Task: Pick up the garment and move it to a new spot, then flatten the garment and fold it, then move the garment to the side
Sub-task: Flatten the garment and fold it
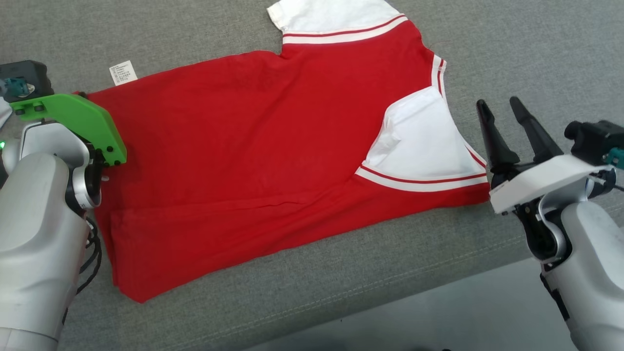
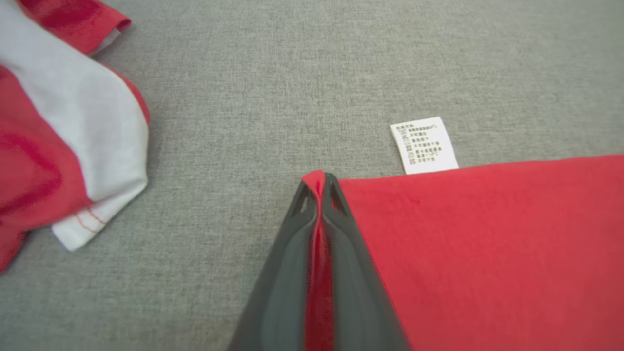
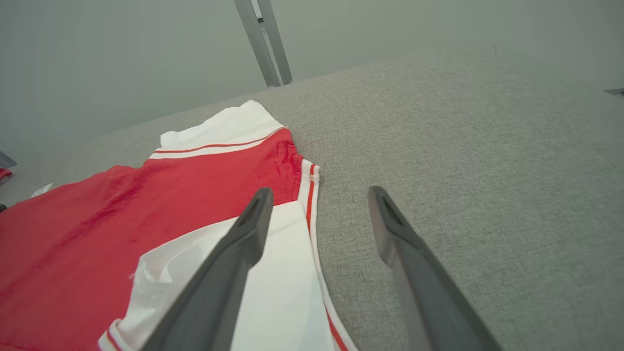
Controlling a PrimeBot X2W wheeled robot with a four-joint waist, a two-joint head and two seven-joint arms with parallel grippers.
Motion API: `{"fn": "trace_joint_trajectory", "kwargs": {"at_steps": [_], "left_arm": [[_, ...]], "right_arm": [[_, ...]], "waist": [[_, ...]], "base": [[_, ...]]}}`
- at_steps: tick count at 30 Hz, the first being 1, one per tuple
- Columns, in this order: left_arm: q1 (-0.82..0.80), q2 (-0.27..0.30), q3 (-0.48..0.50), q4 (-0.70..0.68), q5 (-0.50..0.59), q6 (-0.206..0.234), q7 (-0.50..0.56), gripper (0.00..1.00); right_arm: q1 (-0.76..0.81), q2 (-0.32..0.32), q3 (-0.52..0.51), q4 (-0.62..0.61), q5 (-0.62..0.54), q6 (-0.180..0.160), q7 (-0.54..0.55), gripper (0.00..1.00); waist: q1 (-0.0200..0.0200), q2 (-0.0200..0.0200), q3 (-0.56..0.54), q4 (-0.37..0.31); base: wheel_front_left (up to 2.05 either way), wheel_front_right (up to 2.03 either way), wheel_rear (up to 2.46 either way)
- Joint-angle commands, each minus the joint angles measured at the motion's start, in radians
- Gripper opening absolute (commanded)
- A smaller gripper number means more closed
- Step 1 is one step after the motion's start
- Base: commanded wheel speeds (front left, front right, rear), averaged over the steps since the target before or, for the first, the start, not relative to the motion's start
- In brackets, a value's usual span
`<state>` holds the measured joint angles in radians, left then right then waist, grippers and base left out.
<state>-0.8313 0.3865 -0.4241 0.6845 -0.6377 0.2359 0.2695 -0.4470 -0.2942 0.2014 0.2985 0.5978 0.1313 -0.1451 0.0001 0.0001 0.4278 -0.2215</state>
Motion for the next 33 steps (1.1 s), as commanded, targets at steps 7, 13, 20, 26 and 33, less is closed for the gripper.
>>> {"fn": "trace_joint_trajectory", "kwargs": {"at_steps": [7,13,20,26,33], "left_arm": [[0.036,-0.037,0.015,-0.091,-0.021,-0.026,-0.130,0.00],[0.052,-0.051,0.002,-0.190,0.015,-0.026,-0.238,0.00],[0.022,-0.093,-0.034,-0.257,0.056,-0.020,-0.308,0.00],[-0.031,-0.144,-0.065,-0.259,0.070,-0.026,-0.330,0.00],[-0.091,-0.210,-0.095,-0.233,0.078,-0.042,-0.368,0.00]], "right_arm": [[-0.156,-0.028,-0.040,0.023,-0.083,-0.001,0.100,1.00],[-0.350,-0.036,-0.030,0.101,-0.144,-0.001,0.248,1.00],[-0.593,-0.051,-0.011,0.240,-0.176,-0.001,0.406,1.00],[-0.755,-0.047,-0.029,0.385,-0.219,-0.001,0.478,1.00],[-0.870,-0.053,-0.087,0.559,-0.302,-0.001,0.494,1.00]], "waist": [[-0.0001,-0.0001,0.004,0.049],[-0.0001,-0.0001,0.046,0.109],[-0.0001,-0.0001,0.114,0.194],[-0.0001,-0.0001,0.181,0.279],[-0.0001,-0.0001,0.232,0.372]], "base": [[0.00,0.00,0.00],[0.00,0.00,0.00],[0.00,0.00,0.00],[0.00,0.00,0.00],[0.00,0.00,0.00]]}}
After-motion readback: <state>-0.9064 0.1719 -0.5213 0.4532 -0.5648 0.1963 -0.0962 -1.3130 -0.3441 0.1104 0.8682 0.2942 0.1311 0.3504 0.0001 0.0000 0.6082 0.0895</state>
